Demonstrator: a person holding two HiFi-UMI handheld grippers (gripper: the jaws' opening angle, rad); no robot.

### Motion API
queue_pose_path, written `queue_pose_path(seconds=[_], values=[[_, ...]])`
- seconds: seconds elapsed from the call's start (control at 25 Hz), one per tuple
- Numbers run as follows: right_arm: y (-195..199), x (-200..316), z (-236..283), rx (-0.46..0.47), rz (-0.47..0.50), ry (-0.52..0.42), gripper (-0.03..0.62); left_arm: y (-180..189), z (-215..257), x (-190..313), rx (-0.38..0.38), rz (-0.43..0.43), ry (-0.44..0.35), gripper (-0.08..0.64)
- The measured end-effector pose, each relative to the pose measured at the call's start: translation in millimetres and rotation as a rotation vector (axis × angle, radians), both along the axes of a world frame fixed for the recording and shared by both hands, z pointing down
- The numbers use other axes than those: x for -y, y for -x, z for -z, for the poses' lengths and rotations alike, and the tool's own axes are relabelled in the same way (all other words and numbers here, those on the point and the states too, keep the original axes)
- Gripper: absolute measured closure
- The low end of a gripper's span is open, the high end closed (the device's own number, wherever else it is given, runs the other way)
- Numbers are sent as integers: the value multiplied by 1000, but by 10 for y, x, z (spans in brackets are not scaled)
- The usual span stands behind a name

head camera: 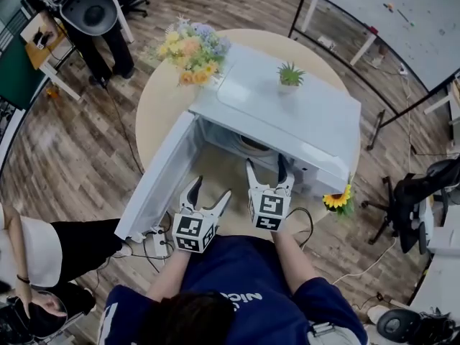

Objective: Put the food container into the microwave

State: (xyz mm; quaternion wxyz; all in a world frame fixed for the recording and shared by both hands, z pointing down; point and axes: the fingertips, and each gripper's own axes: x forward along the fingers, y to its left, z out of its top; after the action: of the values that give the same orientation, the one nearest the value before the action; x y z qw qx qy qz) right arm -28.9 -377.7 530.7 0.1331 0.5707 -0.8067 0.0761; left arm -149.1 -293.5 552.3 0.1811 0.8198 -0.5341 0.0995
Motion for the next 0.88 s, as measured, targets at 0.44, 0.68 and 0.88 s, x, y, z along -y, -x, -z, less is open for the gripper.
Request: queue_pose_path(seconds=[0.44,0.68,0.88], values=[[-11,-689,97,8,83,-11,229,66,239,-152,-4,6,-71,194],[-91,-959,112,6,56,-10,358,61,435,-299,0,-15,-135,391],[-50,-1120,235,-6,64,-53,580,1,528,-465,-8,-45,-166,557]])
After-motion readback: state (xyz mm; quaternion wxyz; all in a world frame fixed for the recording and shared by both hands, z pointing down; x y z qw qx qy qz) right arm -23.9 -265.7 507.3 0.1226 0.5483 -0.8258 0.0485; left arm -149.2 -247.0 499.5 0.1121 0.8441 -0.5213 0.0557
